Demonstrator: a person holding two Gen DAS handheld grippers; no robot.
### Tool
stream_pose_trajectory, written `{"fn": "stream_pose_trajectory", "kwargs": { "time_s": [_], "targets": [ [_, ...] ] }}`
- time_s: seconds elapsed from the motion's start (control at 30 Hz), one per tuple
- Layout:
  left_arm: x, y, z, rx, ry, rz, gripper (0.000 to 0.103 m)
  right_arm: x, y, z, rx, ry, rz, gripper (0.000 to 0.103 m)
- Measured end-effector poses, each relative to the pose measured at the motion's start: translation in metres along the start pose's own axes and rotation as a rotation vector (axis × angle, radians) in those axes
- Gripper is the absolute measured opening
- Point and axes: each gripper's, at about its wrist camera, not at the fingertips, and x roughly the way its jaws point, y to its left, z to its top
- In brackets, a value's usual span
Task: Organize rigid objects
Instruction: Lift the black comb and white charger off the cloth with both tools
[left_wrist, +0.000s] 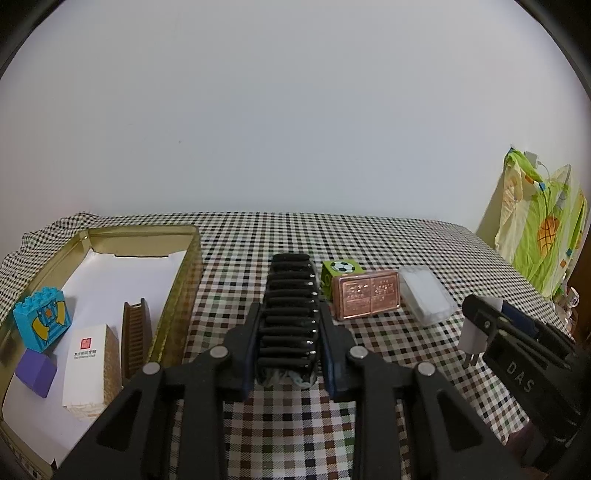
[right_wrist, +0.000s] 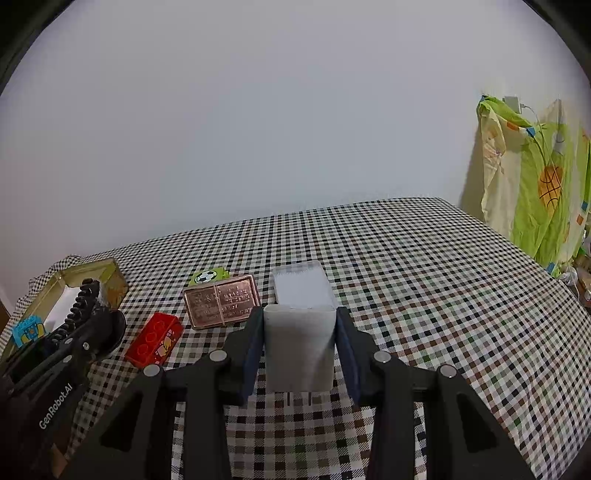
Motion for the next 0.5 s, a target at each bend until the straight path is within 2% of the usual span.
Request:
{"fn": "stream_pose_trajectory", "kwargs": {
  "time_s": [0.5],
  "targets": [
    [0.0015, 0.0020, 0.0008, -0.004, 0.006, -0.004, 0.026, -0.0019, 0.0022, -0.0018, -0.002, 0.000, 0.004, 0.040]
  ]
}}
